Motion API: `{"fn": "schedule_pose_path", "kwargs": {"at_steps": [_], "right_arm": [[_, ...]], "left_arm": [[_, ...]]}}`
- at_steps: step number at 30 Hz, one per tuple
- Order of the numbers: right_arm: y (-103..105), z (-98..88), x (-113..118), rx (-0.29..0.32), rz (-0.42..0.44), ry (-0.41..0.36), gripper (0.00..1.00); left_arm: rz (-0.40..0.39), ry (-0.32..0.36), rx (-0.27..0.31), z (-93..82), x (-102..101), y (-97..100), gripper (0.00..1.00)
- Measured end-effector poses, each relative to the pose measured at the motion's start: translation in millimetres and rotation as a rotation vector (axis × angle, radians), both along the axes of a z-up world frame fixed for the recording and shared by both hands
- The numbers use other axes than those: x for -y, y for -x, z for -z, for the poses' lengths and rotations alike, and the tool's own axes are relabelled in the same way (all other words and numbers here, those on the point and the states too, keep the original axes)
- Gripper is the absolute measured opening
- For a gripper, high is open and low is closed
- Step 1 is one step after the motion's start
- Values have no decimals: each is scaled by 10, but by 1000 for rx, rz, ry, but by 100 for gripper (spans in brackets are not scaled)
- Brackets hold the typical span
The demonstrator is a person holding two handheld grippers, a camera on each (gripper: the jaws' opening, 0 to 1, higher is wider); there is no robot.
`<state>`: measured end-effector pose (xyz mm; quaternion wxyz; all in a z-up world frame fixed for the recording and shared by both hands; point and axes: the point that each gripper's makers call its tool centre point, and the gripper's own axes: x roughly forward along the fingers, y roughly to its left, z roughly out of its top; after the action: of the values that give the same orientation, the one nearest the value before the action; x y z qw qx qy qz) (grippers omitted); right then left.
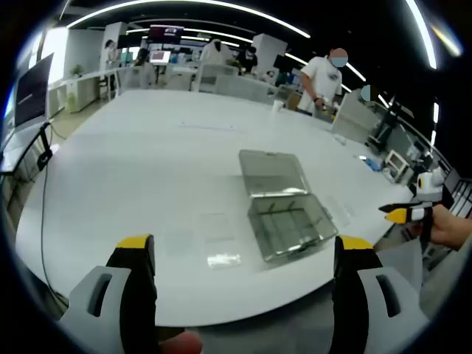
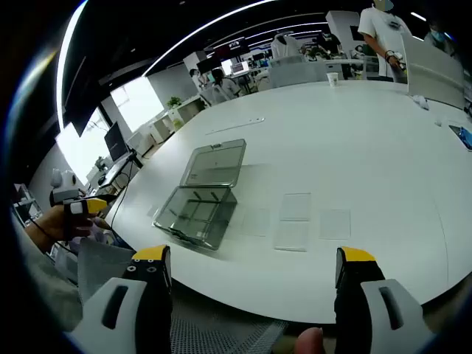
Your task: Insert the divider into the dual guide fixture by aligning both edges with the guide slots and pushing it downward to the bottom, including one-sided entry, uneven engagement, binding, and posture correction.
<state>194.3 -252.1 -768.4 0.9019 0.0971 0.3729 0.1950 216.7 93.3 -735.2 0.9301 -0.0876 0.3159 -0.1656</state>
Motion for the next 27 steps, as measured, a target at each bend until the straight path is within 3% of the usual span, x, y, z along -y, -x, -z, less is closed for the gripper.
{"fn": "schedule_pose_path", "kwargs": {"at_steps": [27], "right_arm": [[16, -11, 19, 2, 5, 4, 89]], "left_arm": [[-2, 9, 6, -31, 9, 13, 99]]}}
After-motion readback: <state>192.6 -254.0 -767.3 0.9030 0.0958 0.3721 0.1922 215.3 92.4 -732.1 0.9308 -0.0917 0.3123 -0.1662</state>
